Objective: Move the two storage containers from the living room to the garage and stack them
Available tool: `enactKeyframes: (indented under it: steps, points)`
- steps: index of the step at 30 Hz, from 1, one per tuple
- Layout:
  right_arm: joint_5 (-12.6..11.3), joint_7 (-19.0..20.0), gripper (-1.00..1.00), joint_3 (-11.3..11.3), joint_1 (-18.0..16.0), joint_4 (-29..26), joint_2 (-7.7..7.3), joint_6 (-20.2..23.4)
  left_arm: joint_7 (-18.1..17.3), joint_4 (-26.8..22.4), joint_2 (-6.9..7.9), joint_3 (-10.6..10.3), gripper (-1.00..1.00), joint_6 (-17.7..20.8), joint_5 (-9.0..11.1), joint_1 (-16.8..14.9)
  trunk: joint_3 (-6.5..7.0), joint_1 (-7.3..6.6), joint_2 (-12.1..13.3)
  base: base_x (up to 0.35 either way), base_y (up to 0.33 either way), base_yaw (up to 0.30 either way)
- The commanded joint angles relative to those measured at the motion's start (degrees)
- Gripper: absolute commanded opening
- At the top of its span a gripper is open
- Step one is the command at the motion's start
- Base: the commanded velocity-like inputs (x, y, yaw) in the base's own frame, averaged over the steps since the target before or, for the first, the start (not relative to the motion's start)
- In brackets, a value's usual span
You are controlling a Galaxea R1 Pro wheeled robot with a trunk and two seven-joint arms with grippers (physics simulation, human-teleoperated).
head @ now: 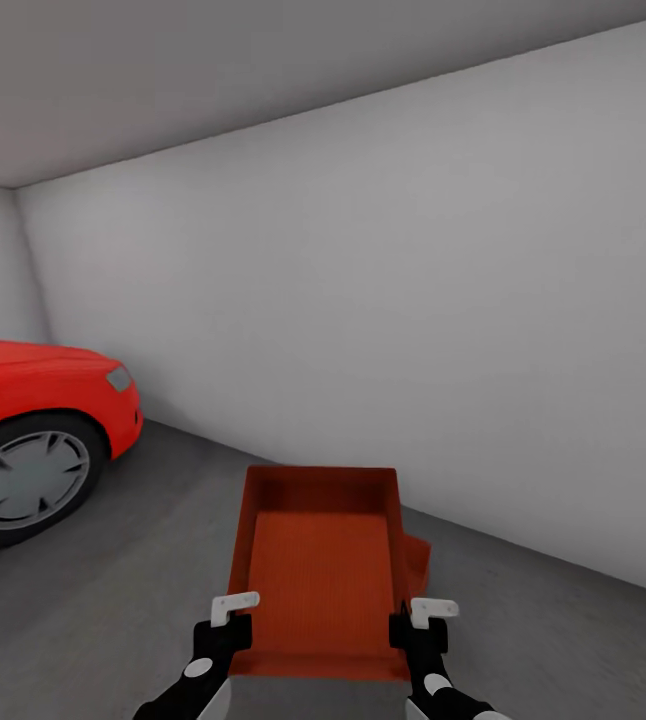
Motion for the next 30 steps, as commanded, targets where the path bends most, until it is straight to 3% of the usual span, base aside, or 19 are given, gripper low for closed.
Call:
enactKeyframes:
  steps: [1,14,30]
  points:
    - [0.23,0.1,-1.0,0.25,-0.09,-0.08,-0.28,-3.73,-1.23,0.17,0.06,-0.36,-1.0,1.72,0.95,-0.04,-0.08,0.04,-0.05,0.321,0.141,0.0]
    - [0.44,0.28,-1.0,0.26,-0.09,-0.09,-0.33,-3.7,-1.23,0.21,0.06,-0.36,-1.0,1.71,0.95,-0.04,-0.08,0.04,-0.05,0.321,0.141,-0.014]
    - [0.07,0.1,-1.0,0.25,-0.09,-0.08,-0.33,-3.73,-1.23,0.25,0.02,-0.36,-1.0,1.75,0.95,-0.03,-0.08,0.04,-0.05,0.321,0.149,-0.26]
